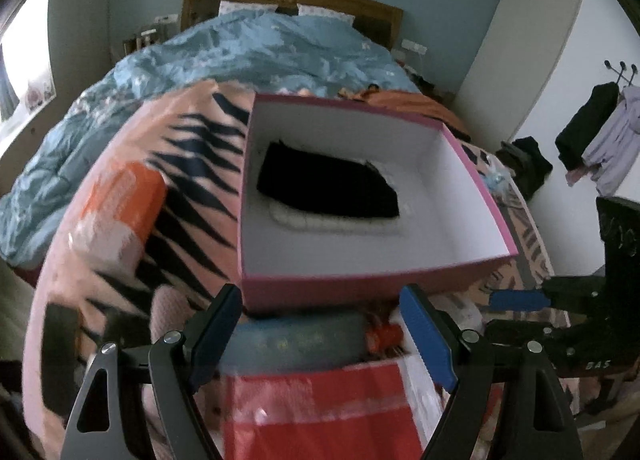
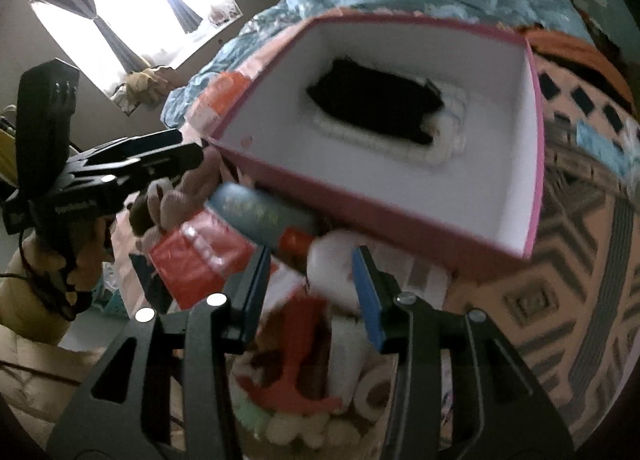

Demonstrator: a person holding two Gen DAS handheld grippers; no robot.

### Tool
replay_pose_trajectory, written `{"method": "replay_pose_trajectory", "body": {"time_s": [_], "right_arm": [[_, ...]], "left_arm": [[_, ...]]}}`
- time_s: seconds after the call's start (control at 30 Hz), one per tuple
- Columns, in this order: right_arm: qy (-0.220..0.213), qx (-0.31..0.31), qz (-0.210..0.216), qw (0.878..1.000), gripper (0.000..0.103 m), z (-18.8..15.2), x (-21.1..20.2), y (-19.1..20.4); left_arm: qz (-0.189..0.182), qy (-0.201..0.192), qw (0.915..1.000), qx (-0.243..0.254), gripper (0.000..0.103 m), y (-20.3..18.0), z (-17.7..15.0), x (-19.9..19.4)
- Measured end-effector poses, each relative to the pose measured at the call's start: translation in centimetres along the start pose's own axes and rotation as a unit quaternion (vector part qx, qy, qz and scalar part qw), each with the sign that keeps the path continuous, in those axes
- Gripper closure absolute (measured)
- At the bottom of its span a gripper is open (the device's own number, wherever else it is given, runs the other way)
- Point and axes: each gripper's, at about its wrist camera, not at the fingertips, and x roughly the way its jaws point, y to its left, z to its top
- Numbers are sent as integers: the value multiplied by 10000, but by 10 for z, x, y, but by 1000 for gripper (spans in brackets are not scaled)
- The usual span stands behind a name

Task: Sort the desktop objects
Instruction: 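Withdraw the left gripper and move it to the blue glasses case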

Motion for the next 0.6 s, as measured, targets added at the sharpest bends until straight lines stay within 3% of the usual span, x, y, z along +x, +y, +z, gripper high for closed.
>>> {"method": "replay_pose_trajectory", "body": {"time_s": [0.43,0.6], "right_arm": [[231,761,-279,9964,58,-57,-9,-26],[165,924,-359,9949,58,-61,-11,-35]], "left_arm": [[-464,501,9969,379,20,-46,-39,1],[-365,604,9963,484,20,-53,-47,5]]}}
